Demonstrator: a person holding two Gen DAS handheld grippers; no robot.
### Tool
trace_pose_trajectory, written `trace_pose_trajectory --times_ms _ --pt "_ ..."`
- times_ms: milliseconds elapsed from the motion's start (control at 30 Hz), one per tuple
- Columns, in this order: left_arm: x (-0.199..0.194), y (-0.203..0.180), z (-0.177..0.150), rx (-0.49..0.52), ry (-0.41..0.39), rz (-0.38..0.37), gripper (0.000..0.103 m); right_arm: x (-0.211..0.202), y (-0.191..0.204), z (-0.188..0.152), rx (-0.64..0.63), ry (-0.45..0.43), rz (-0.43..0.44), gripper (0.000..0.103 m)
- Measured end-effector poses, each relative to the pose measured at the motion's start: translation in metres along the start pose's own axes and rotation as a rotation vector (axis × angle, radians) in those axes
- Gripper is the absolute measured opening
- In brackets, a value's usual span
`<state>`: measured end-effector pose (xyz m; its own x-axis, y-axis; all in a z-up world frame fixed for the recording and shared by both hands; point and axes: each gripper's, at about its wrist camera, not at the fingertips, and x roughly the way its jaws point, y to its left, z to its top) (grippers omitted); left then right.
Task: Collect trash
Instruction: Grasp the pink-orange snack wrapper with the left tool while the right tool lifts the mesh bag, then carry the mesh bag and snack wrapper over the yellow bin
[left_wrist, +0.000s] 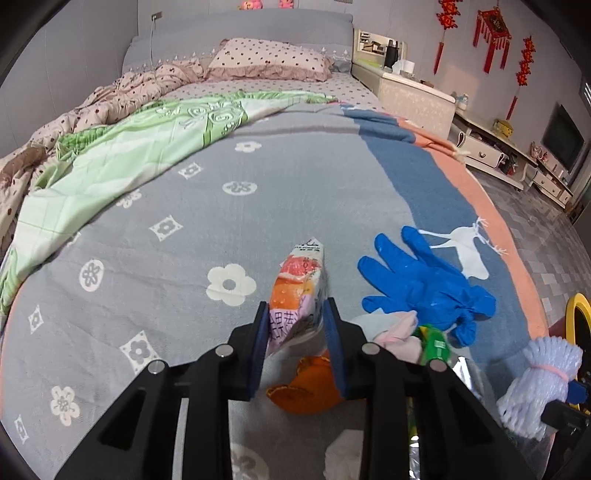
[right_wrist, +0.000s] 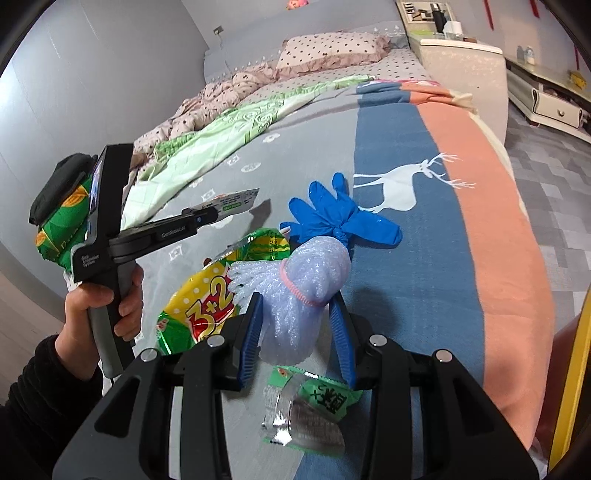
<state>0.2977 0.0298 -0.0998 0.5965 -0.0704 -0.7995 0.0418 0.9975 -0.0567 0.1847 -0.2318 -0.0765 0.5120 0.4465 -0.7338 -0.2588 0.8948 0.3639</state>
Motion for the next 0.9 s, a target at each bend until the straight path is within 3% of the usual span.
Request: trace_pose_trajectory --times_ms 400,900 --pt "-0.055 -0.025 0.004 0.007 -0.078 -0.030 0.027 -0.064 -0.013 0.001 0.037 -0.098 -0.007 0.035" --pt "-0.123 -0.116 0.006 0.108 -0.161 -0.172 0.027 -0.166 -0.056 0.007 0.105 -0.258 -0.069 0.035"
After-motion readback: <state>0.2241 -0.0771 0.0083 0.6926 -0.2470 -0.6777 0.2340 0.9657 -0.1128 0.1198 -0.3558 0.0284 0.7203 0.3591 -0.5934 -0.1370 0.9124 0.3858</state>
